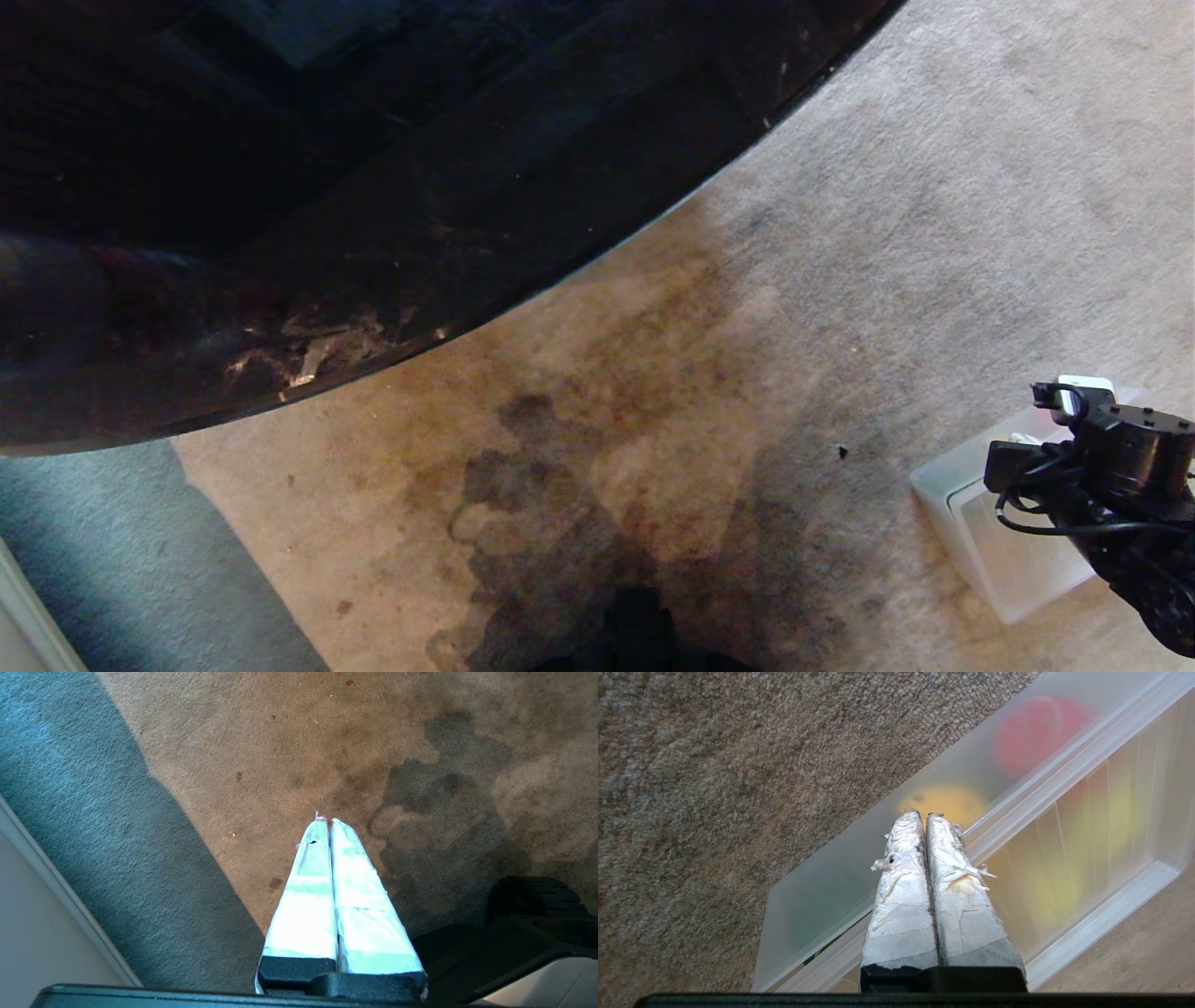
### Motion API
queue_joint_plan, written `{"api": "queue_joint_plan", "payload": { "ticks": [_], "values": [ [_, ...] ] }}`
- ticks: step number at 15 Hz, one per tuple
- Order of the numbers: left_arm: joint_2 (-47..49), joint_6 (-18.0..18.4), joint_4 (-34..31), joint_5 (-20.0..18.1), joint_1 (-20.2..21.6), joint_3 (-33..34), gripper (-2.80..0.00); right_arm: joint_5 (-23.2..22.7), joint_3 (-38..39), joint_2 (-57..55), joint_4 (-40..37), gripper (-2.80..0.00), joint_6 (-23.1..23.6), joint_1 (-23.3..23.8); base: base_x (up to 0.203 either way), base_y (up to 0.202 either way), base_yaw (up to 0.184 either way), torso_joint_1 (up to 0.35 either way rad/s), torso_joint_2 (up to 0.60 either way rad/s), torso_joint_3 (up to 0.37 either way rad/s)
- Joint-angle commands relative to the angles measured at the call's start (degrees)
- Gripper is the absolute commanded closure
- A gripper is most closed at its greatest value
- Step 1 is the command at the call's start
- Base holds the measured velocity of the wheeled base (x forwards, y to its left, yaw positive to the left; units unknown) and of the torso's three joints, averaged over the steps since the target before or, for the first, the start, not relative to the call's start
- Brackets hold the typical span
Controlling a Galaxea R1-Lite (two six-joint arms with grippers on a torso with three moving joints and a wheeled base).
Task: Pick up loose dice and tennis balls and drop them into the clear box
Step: Close the lid
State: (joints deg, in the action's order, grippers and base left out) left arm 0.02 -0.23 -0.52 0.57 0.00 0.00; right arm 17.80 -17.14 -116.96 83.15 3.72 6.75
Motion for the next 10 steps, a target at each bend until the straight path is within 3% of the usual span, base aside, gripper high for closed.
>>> {"api": "queue_joint_plan", "payload": {
  "ticks": [1,10],
  "values": [
    [0.0,0.0,0.0,0.0,0.0,0.0,0.00,0.1,0.0,-0.1,0.4,0.00,0.1,0.0,0.000,0.000,0.000,0.000,0.00,0.000],
    [0.0,0.0,0.0,0.0,0.0,0.0,0.00,-1.7,-4.0,2.9,3.3,0.00,-0.1,-0.2,0.000,0.000,0.000,0.000,0.00,0.000]
  ]
}}
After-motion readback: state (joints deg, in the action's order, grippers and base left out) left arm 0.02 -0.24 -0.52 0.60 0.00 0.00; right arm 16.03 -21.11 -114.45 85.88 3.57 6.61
